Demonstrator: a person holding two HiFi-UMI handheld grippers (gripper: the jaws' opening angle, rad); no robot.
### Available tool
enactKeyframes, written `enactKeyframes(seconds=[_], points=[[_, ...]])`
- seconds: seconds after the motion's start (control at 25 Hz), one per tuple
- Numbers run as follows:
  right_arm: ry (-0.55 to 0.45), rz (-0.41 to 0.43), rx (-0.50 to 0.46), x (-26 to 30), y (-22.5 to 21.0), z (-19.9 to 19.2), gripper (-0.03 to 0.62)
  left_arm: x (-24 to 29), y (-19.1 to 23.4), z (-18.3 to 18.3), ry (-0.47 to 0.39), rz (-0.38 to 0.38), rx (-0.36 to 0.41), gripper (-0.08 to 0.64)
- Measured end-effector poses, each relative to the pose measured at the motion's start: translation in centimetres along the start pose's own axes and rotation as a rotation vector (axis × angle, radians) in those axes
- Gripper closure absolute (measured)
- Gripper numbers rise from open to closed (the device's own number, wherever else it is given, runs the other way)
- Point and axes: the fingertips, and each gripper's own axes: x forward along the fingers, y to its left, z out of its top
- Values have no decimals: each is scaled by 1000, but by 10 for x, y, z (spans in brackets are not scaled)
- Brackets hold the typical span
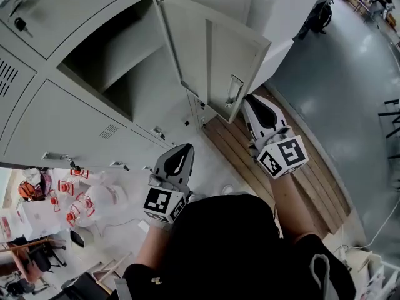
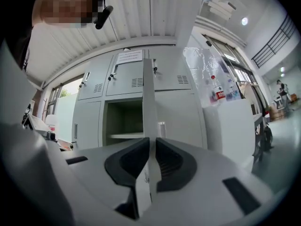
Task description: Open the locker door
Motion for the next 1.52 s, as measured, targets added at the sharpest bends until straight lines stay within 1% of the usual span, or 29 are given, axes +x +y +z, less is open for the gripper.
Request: enactKeyframes(seconds=[0.24, 0.48, 0.72, 1.0, 1.32, 1.52], points=[[1, -29, 14, 4, -20, 1, 534, 8, -1, 2, 3, 2, 1, 534], [-3, -27, 15, 4, -23, 0, 534, 9, -5, 0, 10, -2, 0, 534], [-13, -57, 10, -12, -23, 9, 534, 2, -11, 1, 8, -29, 11, 534], [30, -34, 34, -35, 16, -8, 534, -20, -5, 0, -2, -26, 7, 534], [110, 31, 60, -55, 75, -47, 534, -46, -3, -15, 10, -27, -14, 534], [138, 80, 31, -66, 109, -60, 534, -56, -8, -22, 21, -45, -15, 534]])
